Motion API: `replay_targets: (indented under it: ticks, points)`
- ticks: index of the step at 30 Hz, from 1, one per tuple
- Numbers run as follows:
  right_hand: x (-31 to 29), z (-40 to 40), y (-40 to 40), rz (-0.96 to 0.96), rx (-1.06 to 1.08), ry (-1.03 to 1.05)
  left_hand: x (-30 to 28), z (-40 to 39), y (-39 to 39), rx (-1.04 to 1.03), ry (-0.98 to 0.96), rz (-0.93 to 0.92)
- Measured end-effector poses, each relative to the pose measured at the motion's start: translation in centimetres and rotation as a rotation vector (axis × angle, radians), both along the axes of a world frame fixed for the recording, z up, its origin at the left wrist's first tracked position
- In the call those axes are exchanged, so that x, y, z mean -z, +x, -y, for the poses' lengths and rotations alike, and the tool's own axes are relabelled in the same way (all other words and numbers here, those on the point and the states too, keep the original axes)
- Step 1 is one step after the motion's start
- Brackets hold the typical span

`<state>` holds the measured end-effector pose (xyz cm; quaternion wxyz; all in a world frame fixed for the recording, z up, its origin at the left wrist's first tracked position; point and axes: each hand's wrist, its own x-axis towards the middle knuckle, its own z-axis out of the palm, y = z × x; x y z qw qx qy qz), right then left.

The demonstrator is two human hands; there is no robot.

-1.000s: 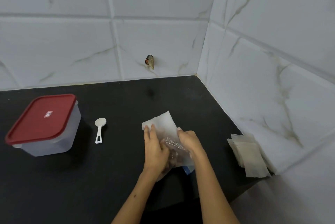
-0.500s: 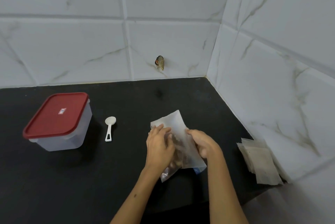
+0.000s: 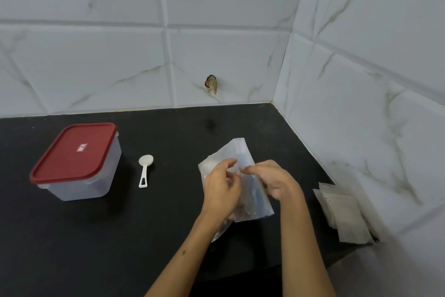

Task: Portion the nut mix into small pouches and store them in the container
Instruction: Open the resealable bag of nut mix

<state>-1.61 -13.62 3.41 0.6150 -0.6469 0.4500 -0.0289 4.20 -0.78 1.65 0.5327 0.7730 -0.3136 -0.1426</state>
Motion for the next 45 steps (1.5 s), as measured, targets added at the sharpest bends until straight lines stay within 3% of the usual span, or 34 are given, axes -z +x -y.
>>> replay_targets:
  ticks: [6,18,28,39,45]
  points:
    - [-0.7,-1.6,0.6,0.193,0.019,0.127,-0.9,-0.2,0.7,-0.016,-0.094,-0.036]
    - [-2.3,-3.8,1.6,0.425,-0.034,-0.099,-2.9,0.5,3.7,-0.104,-0.178,-0.193]
    - [-3.3,-3.9,2.6,0.405,0.018,-0.124,-4.3,0.1,4.9,-0.144,-0.242,-0.303]
    - [-3.7,-4.4,4.6,0.463,0.018,-0.189,-5.4,-0.1,7.1,-0.221,-0.168,-0.473]
    - [-4.2,-4.5,5.3,0.345,0.000,-0.388,-5.3,-0.5,7.3,-0.143,-0.163,-0.532]
